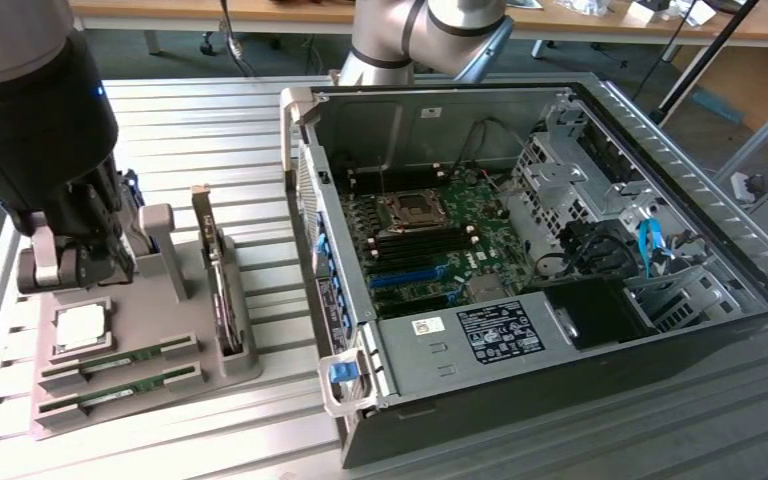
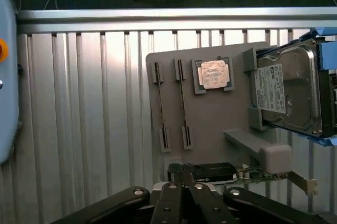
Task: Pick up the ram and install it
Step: 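Pick up the ram and move it above insertion slot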
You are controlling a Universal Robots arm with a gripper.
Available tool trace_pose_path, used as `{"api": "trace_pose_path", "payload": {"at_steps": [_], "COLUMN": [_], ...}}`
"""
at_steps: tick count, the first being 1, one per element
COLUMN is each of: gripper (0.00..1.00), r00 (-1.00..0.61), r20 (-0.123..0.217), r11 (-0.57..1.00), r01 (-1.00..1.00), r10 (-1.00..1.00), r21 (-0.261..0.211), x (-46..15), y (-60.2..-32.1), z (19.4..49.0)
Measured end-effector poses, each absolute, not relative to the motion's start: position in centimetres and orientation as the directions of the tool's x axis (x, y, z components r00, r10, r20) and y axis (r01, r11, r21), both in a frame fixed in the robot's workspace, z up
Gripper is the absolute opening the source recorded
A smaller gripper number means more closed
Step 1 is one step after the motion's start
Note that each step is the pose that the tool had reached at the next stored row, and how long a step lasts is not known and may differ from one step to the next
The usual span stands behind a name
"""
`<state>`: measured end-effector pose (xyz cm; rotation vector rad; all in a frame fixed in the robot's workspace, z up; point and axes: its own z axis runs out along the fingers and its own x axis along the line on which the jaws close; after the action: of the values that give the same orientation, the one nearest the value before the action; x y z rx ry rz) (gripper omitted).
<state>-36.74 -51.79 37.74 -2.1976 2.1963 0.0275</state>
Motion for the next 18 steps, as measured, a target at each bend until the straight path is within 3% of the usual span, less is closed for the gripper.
{"api": "trace_pose_path", "payload": {"at_steps": [6,18], "gripper": [0.11,0.11], "r00": [0.104,0.108], "r20": [-0.037,-0.037], "r11": [-0.104,-0.108], "r01": [-0.995,-0.994], "r10": [-0.994,-0.993], "r21": [-0.012,-0.007], "x": [-36.7,-36.7], "y": [-51.8,-51.8], "z": [37.7,36.2]}}
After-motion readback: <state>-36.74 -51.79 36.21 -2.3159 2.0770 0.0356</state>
